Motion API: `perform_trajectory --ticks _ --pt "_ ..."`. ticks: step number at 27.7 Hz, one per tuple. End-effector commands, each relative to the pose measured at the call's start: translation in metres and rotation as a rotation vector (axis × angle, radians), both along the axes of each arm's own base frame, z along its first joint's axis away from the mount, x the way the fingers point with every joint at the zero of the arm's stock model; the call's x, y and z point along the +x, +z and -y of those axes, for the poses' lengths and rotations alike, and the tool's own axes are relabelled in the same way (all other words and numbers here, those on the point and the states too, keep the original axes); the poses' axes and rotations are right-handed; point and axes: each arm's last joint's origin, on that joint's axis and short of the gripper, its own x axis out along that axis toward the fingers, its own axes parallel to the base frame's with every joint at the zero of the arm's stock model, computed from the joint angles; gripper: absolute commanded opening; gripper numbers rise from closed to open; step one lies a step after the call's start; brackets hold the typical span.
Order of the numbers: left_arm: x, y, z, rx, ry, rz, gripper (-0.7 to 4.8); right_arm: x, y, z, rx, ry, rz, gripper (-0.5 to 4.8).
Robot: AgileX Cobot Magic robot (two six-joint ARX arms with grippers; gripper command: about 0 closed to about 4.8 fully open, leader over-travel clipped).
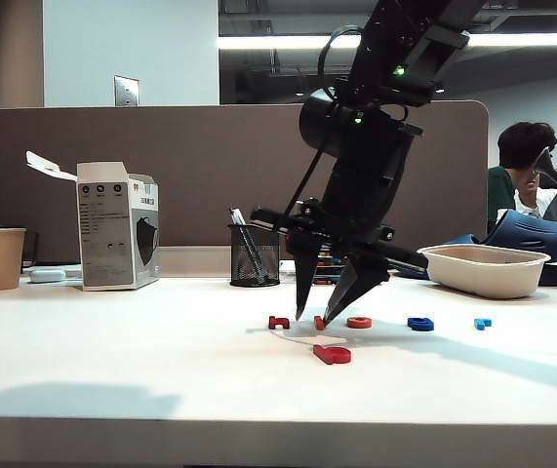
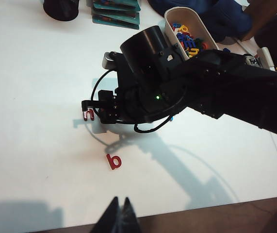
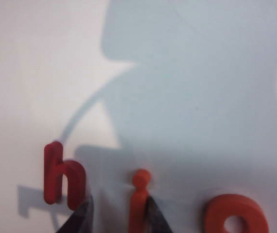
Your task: Select the appropriate letters from the row of letter magnets placed on the table to arrange into the word "big".
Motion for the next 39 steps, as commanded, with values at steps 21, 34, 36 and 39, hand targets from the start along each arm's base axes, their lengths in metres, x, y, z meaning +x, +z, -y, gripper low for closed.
perform_trajectory --ticks 21,34,36,39 --pt "0.0 0.001 -0.001 -0.003 0.005 0.008 -0.05 -0.009 -0.04 0.003 -0.151 -0.009 -0.151 0.59" --pt "0.0 0.001 -0.001 -0.003 0.005 0.008 -0.05 -0.008 -0.039 0.001 -0.165 -0.012 -0.131 -0.07" --pt "0.0 0.001 -0.001 -0.003 0.005 0.008 -0.05 -0.007 -0.037 0.001 -0.162 -0.012 -0.126 -0.07" --pt "0.0 0.001 -0.001 -0.003 0.005 0.008 -0.05 -0.008 -0.034 0.001 -0.156 -0.012 -0.117 -0.07"
